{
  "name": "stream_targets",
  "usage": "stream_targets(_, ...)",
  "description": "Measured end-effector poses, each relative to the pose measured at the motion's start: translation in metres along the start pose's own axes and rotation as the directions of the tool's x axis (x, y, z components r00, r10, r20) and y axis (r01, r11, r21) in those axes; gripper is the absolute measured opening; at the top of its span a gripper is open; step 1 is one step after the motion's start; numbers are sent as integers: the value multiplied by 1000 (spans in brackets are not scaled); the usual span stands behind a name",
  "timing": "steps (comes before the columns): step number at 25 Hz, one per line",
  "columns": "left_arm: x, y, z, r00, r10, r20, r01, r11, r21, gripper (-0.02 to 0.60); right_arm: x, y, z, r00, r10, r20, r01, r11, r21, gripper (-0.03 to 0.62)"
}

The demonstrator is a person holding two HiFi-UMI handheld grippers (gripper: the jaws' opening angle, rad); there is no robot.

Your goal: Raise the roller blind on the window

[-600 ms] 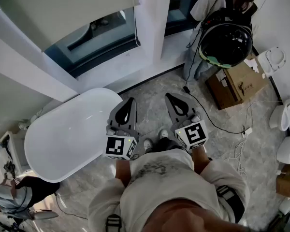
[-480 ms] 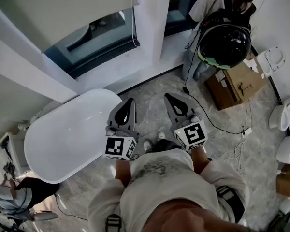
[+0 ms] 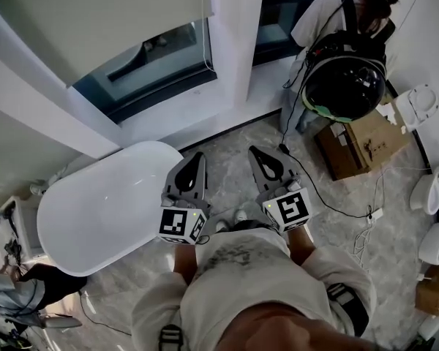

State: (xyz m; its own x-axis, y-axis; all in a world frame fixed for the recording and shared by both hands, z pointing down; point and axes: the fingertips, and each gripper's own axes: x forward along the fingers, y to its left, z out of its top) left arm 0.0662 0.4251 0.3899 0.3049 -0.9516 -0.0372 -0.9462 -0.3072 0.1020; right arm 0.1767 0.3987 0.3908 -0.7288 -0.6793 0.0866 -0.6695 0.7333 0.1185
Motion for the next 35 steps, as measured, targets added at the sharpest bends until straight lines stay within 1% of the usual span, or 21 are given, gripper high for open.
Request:
stream_targets(5, 17, -2, 7, 1000, 25, 15, -25, 1000, 17, 9, 10, -23, -1, 1000, -14, 3, 14, 1000, -20, 61)
stream_targets(14, 48, 8, 8, 999, 50, 10, -51, 997, 50, 9, 34, -47, 1, 1000, 20, 12, -20, 1000, -11, 61)
stream_targets(19, 69, 32, 4, 999, 43, 15, -44, 998, 46, 9, 65, -55, -2, 1000, 17, 5, -17, 1000, -21, 61)
stream_targets(27, 107, 81, 0, 999, 36, -3, -36, 999, 41, 9, 121, -71, 1, 1000, -7, 1, 7, 1000, -20, 61)
stream_targets(35, 140, 123, 0, 1000, -1, -15, 2, 999, 40, 9, 171, -78, 2, 999, -34, -9, 34, 999, -22, 61)
